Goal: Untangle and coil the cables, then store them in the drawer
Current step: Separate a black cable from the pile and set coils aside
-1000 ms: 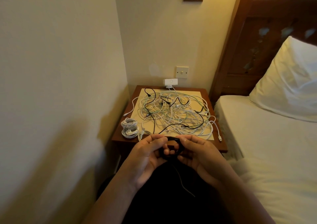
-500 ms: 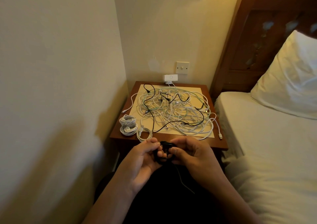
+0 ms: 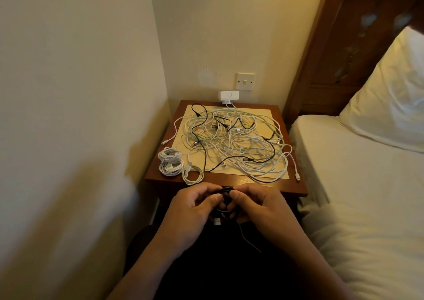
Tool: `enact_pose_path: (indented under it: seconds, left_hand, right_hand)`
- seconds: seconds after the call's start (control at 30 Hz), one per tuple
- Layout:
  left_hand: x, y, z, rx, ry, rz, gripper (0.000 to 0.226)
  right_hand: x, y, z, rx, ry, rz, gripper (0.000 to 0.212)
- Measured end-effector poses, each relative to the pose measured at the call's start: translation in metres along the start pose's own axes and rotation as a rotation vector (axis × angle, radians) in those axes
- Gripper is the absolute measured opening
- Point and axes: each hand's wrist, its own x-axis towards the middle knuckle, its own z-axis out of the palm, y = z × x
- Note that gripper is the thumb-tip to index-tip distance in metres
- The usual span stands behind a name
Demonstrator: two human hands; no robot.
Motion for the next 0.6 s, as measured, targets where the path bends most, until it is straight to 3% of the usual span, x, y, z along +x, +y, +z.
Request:
enact_pose_path:
  seconds: [0.1,0.2,0.27,0.4,0.53,0.6]
  left_hand:
    - [0.004,-0.008,0.000,-0.132,0.032,-0.078,0.021]
    - [0.008,-0.011,0.000,-0.586,-0.031,-0.271,0.025]
    - [0.012,-0.016,-0.002,-0.746,-0.056,-0.324,0.032]
    - [0.019,-0.023,-0.007,-0.732,-0.058,-0.317,0.035]
    - [0.024,-0.032,-0.010,-0.940,-0.092,-0.401,0.033]
    - [0.026,-0.035,-0.012,-0.871,-0.072,-0.378,0.032]
  right_hand:
    - [0.004,0.004,-0.004,0.052,-0.012,0.006,0.020]
    - [0.009,0.005,-0.007,0.139,-0.007,0.021,0.020]
    - [0.013,0.004,-0.007,0.222,-0.018,0.046,0.020]
    - [0.024,0.004,-0.008,0.268,-0.051,0.056,0.020]
    - [0.034,0.004,-0.006,0.402,-0.104,0.078,0.021]
    - [0.040,0.007,-0.003,0.400,-0.111,0.101,0.020]
